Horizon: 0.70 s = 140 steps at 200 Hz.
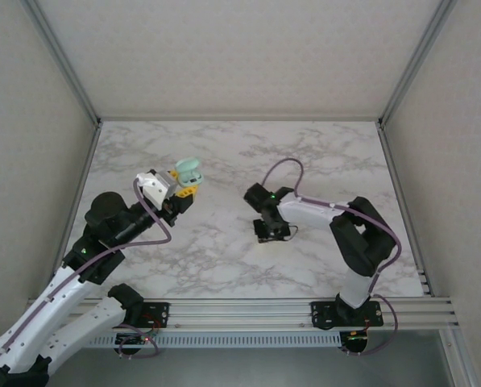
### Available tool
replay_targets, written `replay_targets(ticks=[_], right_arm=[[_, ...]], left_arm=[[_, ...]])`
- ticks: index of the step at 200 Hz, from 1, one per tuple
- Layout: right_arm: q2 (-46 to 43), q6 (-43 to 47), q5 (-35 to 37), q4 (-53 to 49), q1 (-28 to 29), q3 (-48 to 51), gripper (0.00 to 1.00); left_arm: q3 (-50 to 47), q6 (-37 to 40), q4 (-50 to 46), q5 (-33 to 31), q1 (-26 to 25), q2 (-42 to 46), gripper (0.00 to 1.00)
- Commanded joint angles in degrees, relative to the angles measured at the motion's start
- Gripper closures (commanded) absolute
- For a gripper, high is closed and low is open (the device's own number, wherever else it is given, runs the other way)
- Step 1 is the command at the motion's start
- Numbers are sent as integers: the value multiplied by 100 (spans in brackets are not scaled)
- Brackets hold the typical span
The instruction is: Insert the wireless bluetooth earbuds into the charging case
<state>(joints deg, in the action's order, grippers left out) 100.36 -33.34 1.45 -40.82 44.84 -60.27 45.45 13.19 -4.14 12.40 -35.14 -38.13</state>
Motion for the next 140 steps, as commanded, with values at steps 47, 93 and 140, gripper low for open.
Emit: replay_targets(ticks=[47,93,140], right_arm=[[-410,-1141,-276,579,-154,612,67],[-555,-1087,-720,595,-143,618,61],[-795,-899,-1036,483,-92,627,59]], left_arm=[[170,-177,391,307,33,-164,75],[139,-191,370,297,33,-158,75],[87,-211,445,314,32,-201,75]])
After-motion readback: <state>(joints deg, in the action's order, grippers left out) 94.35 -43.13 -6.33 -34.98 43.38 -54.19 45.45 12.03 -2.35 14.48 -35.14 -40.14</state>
